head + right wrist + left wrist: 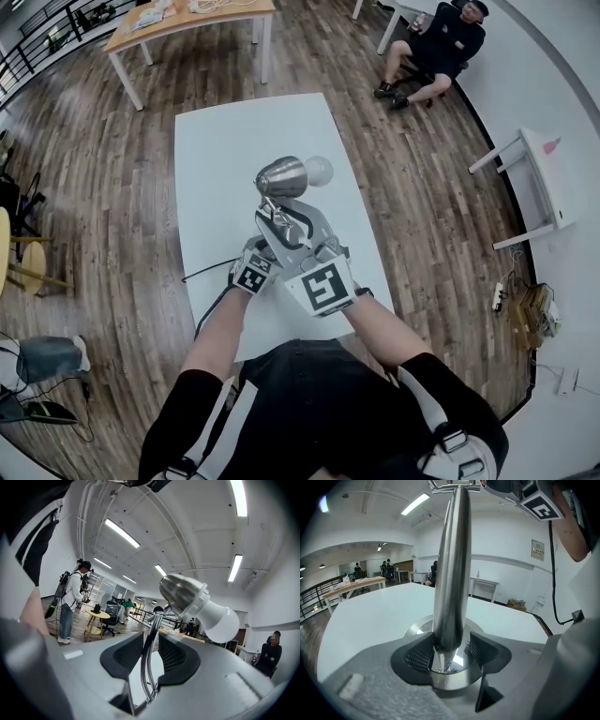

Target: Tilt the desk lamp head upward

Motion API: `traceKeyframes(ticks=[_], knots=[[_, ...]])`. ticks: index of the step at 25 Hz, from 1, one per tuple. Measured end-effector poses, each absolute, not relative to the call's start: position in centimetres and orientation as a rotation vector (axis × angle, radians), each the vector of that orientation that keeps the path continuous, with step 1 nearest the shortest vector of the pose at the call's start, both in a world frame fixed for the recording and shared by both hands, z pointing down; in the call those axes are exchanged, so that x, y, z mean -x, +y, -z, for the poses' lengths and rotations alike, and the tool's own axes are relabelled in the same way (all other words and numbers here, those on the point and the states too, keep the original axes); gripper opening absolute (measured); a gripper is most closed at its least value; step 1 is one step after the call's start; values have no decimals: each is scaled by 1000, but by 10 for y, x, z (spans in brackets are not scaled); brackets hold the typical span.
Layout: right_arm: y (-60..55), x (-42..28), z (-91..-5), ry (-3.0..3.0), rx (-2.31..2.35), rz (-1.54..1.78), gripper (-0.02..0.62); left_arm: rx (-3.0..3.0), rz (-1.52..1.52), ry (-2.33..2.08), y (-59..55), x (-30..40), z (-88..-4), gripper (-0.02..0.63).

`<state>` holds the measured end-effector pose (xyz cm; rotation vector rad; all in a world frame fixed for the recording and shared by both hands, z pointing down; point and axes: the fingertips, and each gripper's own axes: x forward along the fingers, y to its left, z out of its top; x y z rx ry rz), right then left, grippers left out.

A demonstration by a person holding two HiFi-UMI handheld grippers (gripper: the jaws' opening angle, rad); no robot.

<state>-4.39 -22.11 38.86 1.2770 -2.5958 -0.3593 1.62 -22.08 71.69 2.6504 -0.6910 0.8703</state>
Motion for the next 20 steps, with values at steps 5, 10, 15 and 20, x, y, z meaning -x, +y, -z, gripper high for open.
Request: traceKeyframes(ticks=[5, 10, 15, 20], knots=[[-208, 15, -398, -2610, -1468, 230, 126, -2667, -805, -714, -232, -10, -703, 244], [-195, -28, -410, -2567, -1558, 192, 127, -2673, -615, -923, -249, 11, -658, 244], [-159, -58, -403, -2599, -1641, 132, 85, -2688, -390, -1038, -217, 26, -595, 244], [-97, -93, -416, -2639, -1611, 61, 40, -2676, -193, -1117, -152, 19, -549, 242]])
